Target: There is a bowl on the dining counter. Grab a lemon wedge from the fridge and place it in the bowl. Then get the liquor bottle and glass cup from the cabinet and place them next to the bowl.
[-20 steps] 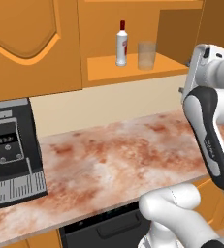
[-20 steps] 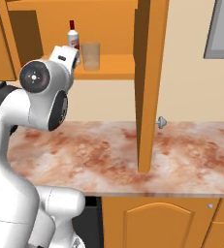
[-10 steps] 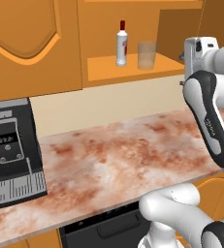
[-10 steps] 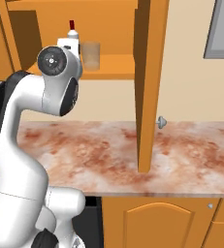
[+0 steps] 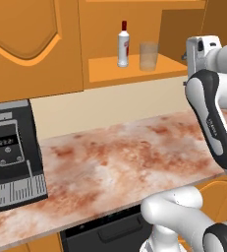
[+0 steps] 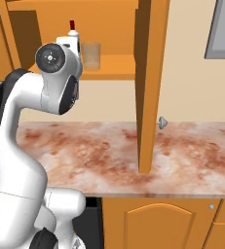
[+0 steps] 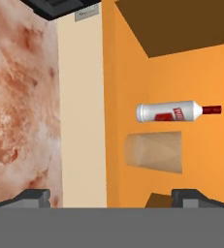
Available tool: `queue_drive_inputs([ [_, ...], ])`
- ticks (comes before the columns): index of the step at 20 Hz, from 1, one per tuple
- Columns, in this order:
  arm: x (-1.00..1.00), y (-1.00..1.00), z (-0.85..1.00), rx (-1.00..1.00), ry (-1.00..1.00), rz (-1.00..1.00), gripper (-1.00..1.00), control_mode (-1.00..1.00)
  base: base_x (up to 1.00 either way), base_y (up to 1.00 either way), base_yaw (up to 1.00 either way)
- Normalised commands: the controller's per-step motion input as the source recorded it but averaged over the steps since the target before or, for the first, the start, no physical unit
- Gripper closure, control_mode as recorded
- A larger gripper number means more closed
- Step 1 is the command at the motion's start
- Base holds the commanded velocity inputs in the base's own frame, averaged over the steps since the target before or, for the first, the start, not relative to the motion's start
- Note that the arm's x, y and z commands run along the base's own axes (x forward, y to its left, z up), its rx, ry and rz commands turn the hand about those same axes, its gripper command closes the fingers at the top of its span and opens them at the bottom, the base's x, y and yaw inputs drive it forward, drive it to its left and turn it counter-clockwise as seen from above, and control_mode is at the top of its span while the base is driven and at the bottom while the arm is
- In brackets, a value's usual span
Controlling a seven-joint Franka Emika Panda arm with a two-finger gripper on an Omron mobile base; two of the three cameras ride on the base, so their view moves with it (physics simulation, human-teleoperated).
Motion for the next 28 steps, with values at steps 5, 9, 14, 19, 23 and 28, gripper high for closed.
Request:
queue_drive_inputs([
  [5, 0.00, 0.00, 0.00, 0.00, 0.00, 0.00, -1.00, -1.00, 0.00, 0.00, 0.00],
  [9, 0.00, 0.00, 0.06, 0.00, 0.00, 0.00, -1.00, -1.00, 0.00, 0.00, 0.00],
  [14, 0.07, 0.00, 0.18, 0.00, 0.00, 0.02, -1.00, -1.00, 0.00, 0.00, 0.00],
  [19, 0.32, 0.09, 0.10, -0.01, 0.05, 0.02, -1.00, -1.00, 0.00, 0.00, 0.00],
  [23, 0.25, 0.13, 0.00, -0.01, 0.05, 0.01, -1.00, -1.00, 0.00, 0.00, 0.00],
  [28, 0.11, 0.09, 0.07, -0.03, 0.00, 0.00, -1.00, -1.00, 0.00, 0.00, 0.00],
])
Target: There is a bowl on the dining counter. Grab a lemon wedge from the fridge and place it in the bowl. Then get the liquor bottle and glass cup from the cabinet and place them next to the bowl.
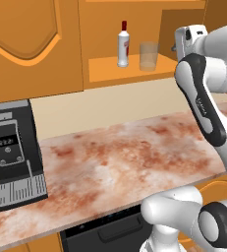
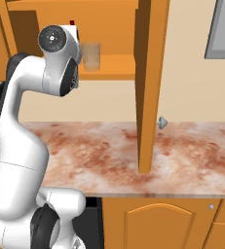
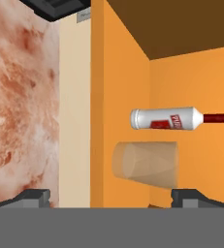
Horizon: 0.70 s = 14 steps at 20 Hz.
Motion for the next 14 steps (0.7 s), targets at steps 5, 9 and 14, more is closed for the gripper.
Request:
queue_drive_inputs([
  [5, 0.15, 0.22, 0.08, -0.05, 0.00, 0.00, -1.00, -1.00, 0.00, 0.00, 0.00],
  [9, 0.31, 0.10, 0.13, -0.06, 0.00, 0.00, -1.00, -1.00, 0.00, 0.00, 0.00],
  [14, 0.33, 0.00, 0.02, -0.11, 0.00, 0.00, -1.00, -1.00, 0.00, 0.00, 0.00],
])
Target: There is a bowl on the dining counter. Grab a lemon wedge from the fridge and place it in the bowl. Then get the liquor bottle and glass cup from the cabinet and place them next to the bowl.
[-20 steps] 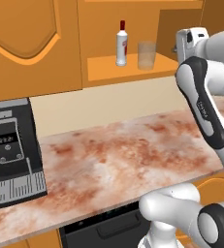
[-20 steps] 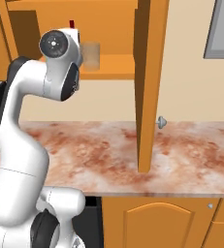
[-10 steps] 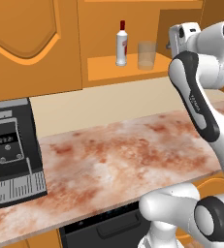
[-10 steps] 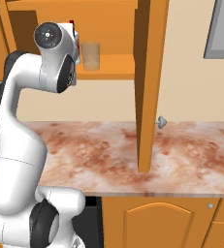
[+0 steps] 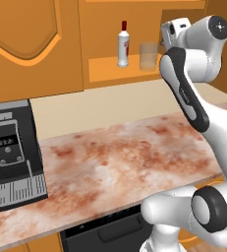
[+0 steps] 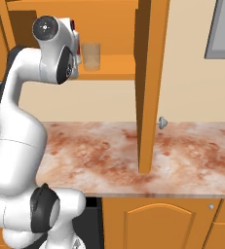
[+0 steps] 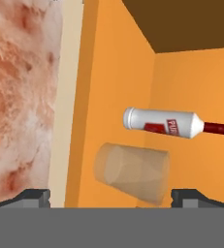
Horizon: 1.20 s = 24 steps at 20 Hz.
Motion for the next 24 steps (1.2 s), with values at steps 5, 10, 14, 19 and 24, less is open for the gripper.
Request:
queue_drive_inputs([
  [5, 0.26, 0.00, 0.00, -0.10, 0.00, 0.00, -1.00, -1.00, 0.00, 0.00, 0.00],
  [10, 0.22, 0.00, 0.02, -0.09, 0.00, 0.00, -1.00, -1.00, 0.00, 0.00, 0.00],
  [14, 0.26, 0.00, 0.01, -0.03, 0.00, 0.00, -1.00, -1.00, 0.00, 0.00, 0.00],
  [19, 0.27, 0.00, 0.00, 0.00, 0.08, 0.00, -1.00, -1.00, 0.00, 0.00, 0.00],
  [24, 0.29, 0.00, 0.00, 0.00, 0.08, 0.00, -1.00, -1.00, 0.00, 0.00, 0.00],
])
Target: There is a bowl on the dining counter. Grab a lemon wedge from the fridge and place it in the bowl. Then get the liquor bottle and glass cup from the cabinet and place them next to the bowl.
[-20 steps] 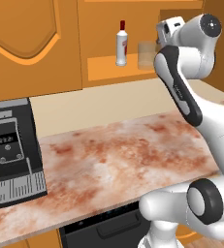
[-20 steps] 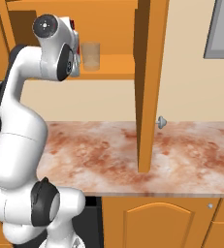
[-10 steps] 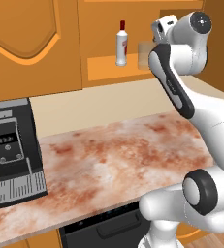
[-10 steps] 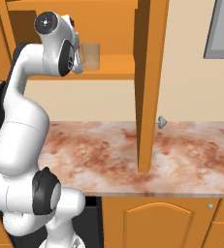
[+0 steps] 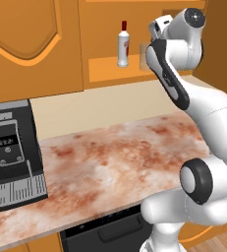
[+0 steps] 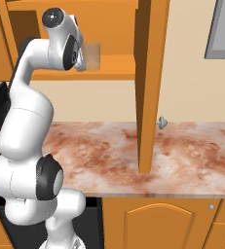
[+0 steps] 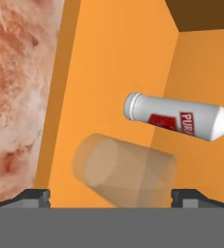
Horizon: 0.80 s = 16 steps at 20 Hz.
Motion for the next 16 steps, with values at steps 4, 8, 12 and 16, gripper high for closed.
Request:
queue_drive_inputs([
  [4, 0.19, 0.00, 0.00, 0.00, 0.04, 0.00, -1.00, -1.00, 0.00, 0.00, 0.00],
  [8, 0.14, 0.00, 0.00, 0.00, 0.03, 0.00, -1.00, -1.00, 0.00, 0.00, 0.00],
  [12, 0.12, 0.00, -0.01, 0.00, 0.03, 0.00, -1.00, -1.00, 0.00, 0.00, 0.00],
  [16, 0.07, 0.00, -0.05, 0.00, 0.01, 0.00, -1.00, -1.00, 0.00, 0.00, 0.00],
])
